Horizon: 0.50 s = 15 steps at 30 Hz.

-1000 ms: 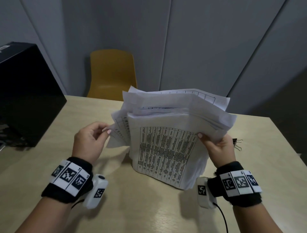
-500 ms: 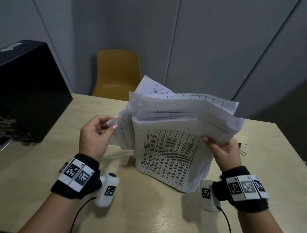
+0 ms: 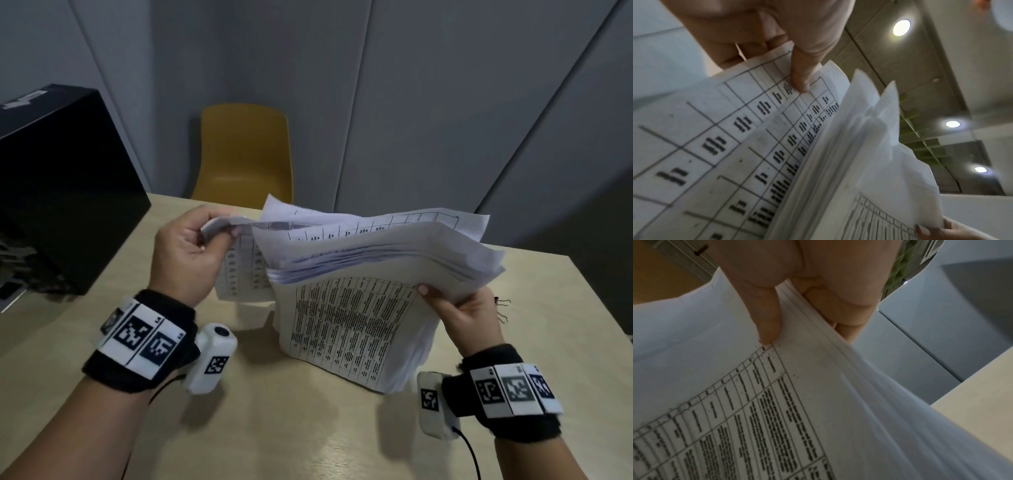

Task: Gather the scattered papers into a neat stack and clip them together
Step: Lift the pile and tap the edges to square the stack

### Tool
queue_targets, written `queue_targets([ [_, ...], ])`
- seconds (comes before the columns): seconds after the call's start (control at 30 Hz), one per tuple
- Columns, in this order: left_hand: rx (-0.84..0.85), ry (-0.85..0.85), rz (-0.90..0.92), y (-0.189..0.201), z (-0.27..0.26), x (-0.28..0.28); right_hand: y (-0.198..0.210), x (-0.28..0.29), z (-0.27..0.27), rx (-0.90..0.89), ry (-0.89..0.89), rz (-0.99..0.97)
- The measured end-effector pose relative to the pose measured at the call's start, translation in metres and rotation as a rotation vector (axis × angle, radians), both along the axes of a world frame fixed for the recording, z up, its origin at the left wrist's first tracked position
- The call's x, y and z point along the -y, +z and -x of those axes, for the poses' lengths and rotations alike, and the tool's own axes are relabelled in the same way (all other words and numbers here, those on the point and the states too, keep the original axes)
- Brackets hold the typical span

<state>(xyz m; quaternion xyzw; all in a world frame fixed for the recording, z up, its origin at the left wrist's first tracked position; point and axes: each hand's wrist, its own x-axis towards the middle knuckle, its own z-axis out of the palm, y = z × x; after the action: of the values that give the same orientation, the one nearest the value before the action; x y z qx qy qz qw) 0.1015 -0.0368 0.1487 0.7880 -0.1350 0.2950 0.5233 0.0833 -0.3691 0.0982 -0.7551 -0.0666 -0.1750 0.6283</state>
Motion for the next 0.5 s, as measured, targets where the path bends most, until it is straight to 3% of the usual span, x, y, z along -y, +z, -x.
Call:
queue_targets([
  [0.17, 0.106, 0.038, -0.157, 0.033, 0.002, -0.002, 0.002, -0.001, -0.001, 0.012, -0.023, 0.025],
  [0.3, 0.085, -0.008, -0.135, 0.044, 0.004, 0.002, 0.002, -0.004, 0.001, 0.013, -0.027, -0.012],
  [0.4, 0.029, -0.132, -0.039, 0.045, 0.008, 0.008, 0.001, -0.002, 0.001, 0.003, -0.024, -0.061],
  [0.5, -0.106, -0.285, 0.187, 0.028, 0.006, 0.004, -0.001, 0.0, 0.001, -0.014, -0.033, -0.114],
])
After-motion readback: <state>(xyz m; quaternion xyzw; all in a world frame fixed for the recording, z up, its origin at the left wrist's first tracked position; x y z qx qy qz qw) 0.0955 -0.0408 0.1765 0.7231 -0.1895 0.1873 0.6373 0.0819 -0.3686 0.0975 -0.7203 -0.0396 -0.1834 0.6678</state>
